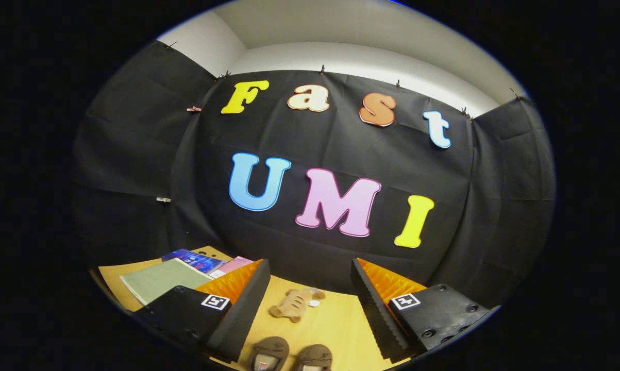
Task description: Open the storage box then place both shoes into the box .Put the left shoe in first, then the right shoe, with the right side of both shoes facing outward in a uniform manner.
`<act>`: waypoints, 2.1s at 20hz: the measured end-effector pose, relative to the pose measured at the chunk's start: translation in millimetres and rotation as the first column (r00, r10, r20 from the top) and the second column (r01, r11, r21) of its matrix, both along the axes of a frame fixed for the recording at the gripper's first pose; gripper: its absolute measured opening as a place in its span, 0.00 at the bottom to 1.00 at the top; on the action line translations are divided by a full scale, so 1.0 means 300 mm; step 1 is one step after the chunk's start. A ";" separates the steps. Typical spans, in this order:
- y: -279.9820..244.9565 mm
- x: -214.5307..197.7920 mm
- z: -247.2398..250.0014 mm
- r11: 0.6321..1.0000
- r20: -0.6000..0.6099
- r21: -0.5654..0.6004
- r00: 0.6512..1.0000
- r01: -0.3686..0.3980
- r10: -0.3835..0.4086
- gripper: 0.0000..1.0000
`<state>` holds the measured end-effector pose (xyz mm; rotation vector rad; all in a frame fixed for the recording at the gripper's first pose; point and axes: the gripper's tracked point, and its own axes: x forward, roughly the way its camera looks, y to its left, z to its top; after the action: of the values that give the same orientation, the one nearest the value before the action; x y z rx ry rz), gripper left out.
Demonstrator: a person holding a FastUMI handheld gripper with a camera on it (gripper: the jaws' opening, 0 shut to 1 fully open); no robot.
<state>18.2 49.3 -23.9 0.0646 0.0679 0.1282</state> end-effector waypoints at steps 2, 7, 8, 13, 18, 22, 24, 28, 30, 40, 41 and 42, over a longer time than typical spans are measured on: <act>0.087 0.026 -0.041 0.989 -0.041 0.108 0.994 -0.100 0.105 0.97; 0.350 0.052 -0.185 0.819 -0.124 0.468 0.894 -0.331 0.431 1.00; 0.387 0.049 -0.213 0.769 -0.129 0.531 0.864 -0.355 0.488 1.00; 0.538 0.045 -0.368 0.481 -0.113 0.794 0.686 -0.372 0.719 0.98; 0.667 0.042 -0.550 0.276 -0.093 0.917 0.517 -0.289 0.851 0.98; 0.757 0.005 -0.632 0.141 -0.055 0.972 0.403 -0.187 0.913 0.97; 0.804 -0.007 -0.696 0.135 -0.077 0.981 0.357 -0.141 0.931 0.96; 0.865 -0.030 -0.712 0.058 -0.033 0.996 0.308 -0.073 0.951 0.96; 0.871 -0.018 -0.685 -0.032 0.035 0.999 0.318 -0.015 0.947 0.90; 0.857 -0.028 -0.664 -0.063 0.063 0.998 0.344 -0.012 0.937 0.07; 0.845 -0.026 -0.645 -0.054 0.059 0.998 0.354 -0.025 0.933 0.06; 0.842 -0.019 -0.630 -0.038 0.049 0.999 0.366 -0.039 0.929 0.05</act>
<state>12.4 301.9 -212.9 1.4732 0.8945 1.1031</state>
